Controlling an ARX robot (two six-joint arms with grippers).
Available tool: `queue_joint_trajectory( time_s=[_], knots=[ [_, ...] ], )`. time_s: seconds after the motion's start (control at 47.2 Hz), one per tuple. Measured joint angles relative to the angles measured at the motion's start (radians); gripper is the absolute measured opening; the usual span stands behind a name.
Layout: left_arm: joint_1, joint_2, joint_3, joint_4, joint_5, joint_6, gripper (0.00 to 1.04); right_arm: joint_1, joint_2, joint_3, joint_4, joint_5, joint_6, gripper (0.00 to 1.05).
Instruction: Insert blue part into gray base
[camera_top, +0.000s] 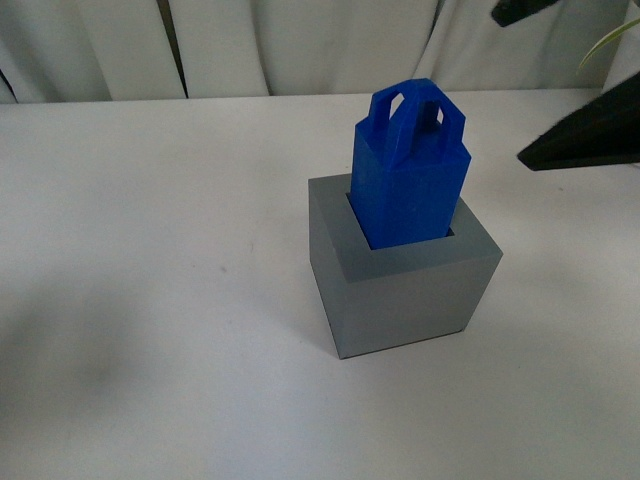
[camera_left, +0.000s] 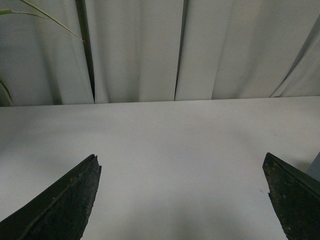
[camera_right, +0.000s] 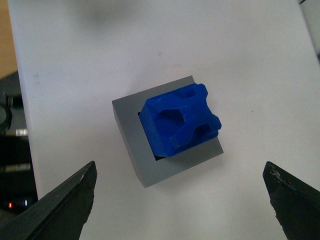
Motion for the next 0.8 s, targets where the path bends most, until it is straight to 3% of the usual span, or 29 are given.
queue_joint_trajectory(
  time_s=[0.212,0.296,0.381,0.593,0.656,0.678,0.805],
  knots=[
    [0.0,0.0,0.0,0.0,0.0,0.0,0.99,-0.14,-0.303,-0.34,0.285,-0.134,0.221,0.97],
    [0.0,0.0,0.0,0.0,0.0,0.0,0.99,-0.198,-0.459,-0.514,0.452,-0.134,0.375,0.97],
    [0.0,0.0,0.0,0.0,0.0,0.0,0.99,-0.233,-0.601,-0.681,0.619,-0.065,0.533,0.97],
    [0.0,0.0,0.0,0.0,0.0,0.0,0.99,-0.238,-0.636,-0.723,0.65,-0.06,0.637,0.97],
    [0.0,0.0,0.0,0.0,0.0,0.0,0.99,-0.21,-0.653,-0.766,0.761,0.072,0.694,0.93],
    [0.0,0.0,0.0,0.0,0.0,0.0,0.99,-0.188,-0.668,-0.803,0.85,0.179,0.733,0.9],
    [0.0,0.0,0.0,0.0,0.0,0.0,0.99,-0.155,-0.738,-0.975,1.23,0.598,0.988,0.68]
  ],
)
